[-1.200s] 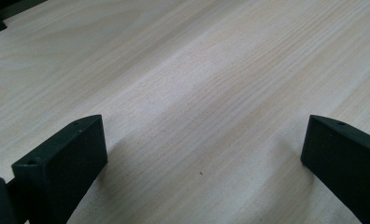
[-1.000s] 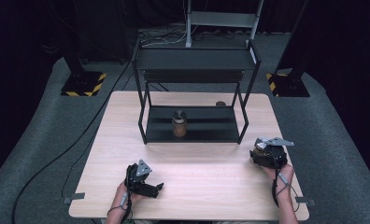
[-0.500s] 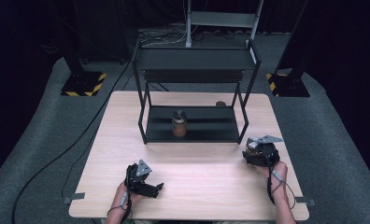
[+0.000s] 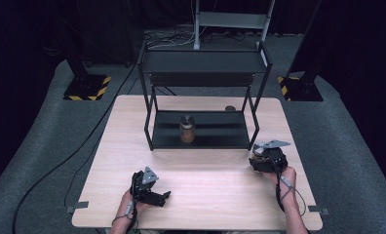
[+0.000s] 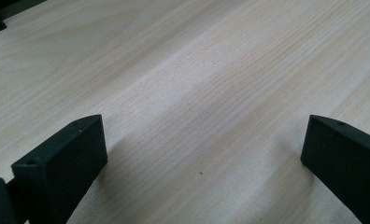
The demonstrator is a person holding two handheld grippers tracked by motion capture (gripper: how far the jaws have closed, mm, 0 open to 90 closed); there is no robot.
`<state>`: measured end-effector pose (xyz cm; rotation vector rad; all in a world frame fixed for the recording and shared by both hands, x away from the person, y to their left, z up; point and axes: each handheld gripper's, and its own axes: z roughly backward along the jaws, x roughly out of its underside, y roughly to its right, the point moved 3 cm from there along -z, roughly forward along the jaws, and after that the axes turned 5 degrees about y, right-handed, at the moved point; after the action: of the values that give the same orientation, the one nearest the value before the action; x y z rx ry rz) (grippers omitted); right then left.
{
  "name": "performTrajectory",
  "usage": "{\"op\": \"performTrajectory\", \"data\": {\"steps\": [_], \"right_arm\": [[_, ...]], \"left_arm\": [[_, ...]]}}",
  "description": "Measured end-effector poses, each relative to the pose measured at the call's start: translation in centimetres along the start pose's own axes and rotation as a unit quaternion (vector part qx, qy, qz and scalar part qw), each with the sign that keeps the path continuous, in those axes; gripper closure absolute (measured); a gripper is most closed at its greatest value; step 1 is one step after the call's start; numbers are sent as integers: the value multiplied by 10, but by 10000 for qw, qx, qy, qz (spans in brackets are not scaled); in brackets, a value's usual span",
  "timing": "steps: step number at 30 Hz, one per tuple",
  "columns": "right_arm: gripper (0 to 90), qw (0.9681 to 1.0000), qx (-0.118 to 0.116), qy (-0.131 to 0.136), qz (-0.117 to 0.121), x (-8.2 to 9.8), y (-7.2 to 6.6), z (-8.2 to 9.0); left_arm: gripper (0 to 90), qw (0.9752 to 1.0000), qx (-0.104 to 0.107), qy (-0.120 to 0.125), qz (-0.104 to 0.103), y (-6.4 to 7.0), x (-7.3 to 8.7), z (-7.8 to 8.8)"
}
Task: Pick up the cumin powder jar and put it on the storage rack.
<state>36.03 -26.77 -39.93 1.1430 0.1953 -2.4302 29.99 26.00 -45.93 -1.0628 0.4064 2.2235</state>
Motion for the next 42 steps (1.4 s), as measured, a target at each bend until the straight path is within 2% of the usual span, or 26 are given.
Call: {"op": "performTrajectory", "data": {"steps": [18, 42], "right_arm": [[300, 9995, -162, -168, 200, -17, -8, -10], [300, 9989, -300, -243, 261, -30, -15, -19]], "left_arm": [[0, 10000, 3, -1, 3, 0, 0, 0], [0, 10000, 2, -1, 3, 0, 0, 0]]}}
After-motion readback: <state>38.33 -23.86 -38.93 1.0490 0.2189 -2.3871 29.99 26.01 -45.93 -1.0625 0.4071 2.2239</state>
